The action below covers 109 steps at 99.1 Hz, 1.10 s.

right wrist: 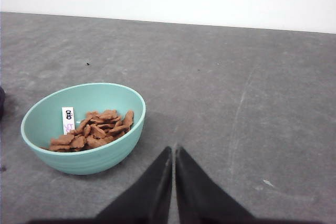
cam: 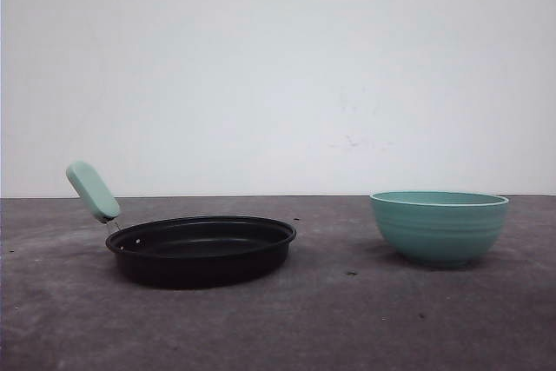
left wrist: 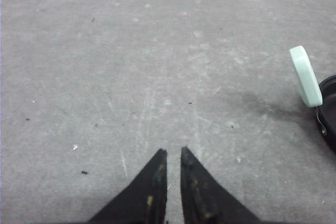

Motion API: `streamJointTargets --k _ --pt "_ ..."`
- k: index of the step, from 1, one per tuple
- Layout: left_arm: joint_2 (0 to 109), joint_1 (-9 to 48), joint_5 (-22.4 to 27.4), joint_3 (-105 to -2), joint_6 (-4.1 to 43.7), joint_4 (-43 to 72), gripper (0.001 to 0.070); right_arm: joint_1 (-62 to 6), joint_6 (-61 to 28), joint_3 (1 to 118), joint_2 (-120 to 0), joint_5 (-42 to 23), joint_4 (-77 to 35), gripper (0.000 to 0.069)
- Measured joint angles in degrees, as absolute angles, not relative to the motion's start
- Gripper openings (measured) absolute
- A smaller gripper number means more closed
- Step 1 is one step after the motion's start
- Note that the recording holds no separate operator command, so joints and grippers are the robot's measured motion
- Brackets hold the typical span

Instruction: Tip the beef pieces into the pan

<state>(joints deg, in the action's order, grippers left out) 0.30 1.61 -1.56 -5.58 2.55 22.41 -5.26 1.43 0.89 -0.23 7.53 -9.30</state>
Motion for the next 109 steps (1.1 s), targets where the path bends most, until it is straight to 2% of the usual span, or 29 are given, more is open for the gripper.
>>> streamJointTargets --k 43,58,74,98,109 --pt "0.30 1.61 -1.56 -5.58 2.55 22.41 0.0022 -5.26 4.23 0.89 -0.60 3.64 -9.50 0.0011" --pt "0.30 1.61 -1.52 -4.99 3.44 19.88 0.0022 -5.26 5.45 0.89 -0.60 3.66 -6.00 0.0011" --pt "0.32 1.61 -1.52 -4.36 10.00 13.43 0.0022 -5.26 8.78 0.86 -0.60 3.75 0.49 0.0011" --pt "0.30 1.61 -0.56 -4.75 29.56 8.49 0.0022 -5.26 18.90 0.86 -0.60 4.49 9.65 0.0011" --pt "0.32 1.61 2.28 -6.59 35.48 7.84 0.0022 -5.26 22.76 1.23 -0.60 4.49 12.23 0.0011"
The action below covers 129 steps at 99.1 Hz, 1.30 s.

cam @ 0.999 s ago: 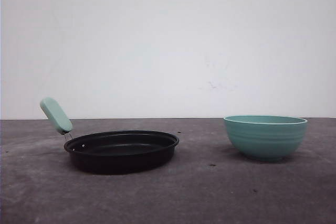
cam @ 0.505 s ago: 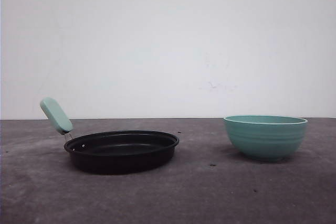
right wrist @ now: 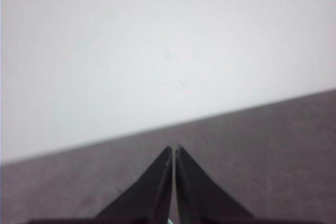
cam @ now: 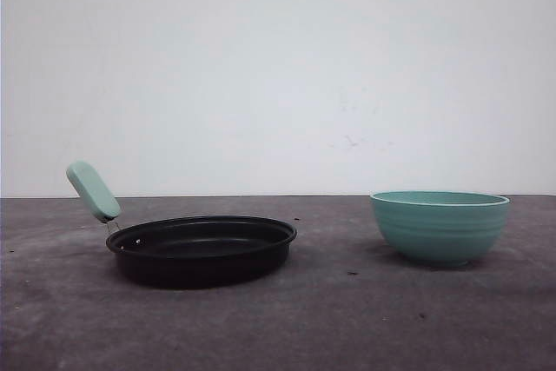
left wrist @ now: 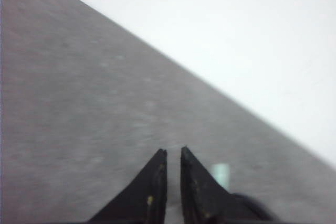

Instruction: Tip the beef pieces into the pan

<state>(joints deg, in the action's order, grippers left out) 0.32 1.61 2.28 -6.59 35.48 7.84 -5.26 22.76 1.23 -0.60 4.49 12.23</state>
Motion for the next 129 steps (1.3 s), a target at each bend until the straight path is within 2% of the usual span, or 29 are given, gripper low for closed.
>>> streamJointTargets --k 14,30,39,55,63,73,84,99,105,109,112,119,124,129 --pt "0.58 1.61 6.68 -9.43 41.67 4.73 0.0021 -5.26 25.19 7.22 -0.91 4.49 6.66 0.0009" --pt "8.43 1.61 9.34 -19.62 43.13 9.56 0.0021 -5.26 25.76 19.11 -4.45 4.93 0.62 0.0009" --pt "16.14 1.61 11.55 -28.01 40.62 11.90 0.0021 -5.26 25.06 26.22 -8.58 5.48 -2.90 0.0009" --pt "31.75 1.63 18.11 -47.40 31.24 17.78 0.0021 -5.26 20.56 40.03 -18.68 6.00 -11.07 0.0009" --pt "38.76 1.63 19.18 -57.41 28.21 22.44 0.0021 -5.26 18.85 46.48 -24.16 6.33 -15.75 0.0009" --pt "45.63 1.67 19.38 -67.59 26.15 26.17 0.0022 -5.26 17.17 53.28 -30.09 9.72 -18.02 0.0009" --pt "48.82 1.67 19.40 -73.60 25.21 26.24 0.0023 -5.26 16.43 57.21 -33.08 12.43 -16.21 0.0009" --pt "48.53 1.87 19.44 -74.52 25.02 26.50 0.0024 -5.26 16.27 58.48 -32.91 12.40 -16.19 0.0017" --pt "48.40 1.96 19.46 -74.52 24.77 27.44 0.0047 -5.26 16.25 58.52 -32.67 12.43 -16.51 0.0082" --pt "48.42 1.96 19.46 -74.52 24.49 28.10 0.0099 -5.26 16.23 58.57 -32.80 12.43 -17.02 0.0172" --pt "48.42 1.96 19.46 -74.52 24.12 28.56 0.0163 -5.26 16.23 58.57 -32.99 12.45 -17.52 0.0259" --pt "48.82 1.96 19.38 -74.52 23.20 29.58 0.0364 -5.26 16.25 58.57 -33.93 12.43 -18.94 0.0474" --pt "49.10 1.96 19.31 -74.52 22.83 29.95 0.0487 -5.26 16.25 58.57 -34.65 12.43 -19.94 0.0571" --pt "49.23 1.96 19.31 -74.52 22.44 30.04 0.0558 -5.26 16.25 58.57 -35.38 12.56 -21.06 0.0640"
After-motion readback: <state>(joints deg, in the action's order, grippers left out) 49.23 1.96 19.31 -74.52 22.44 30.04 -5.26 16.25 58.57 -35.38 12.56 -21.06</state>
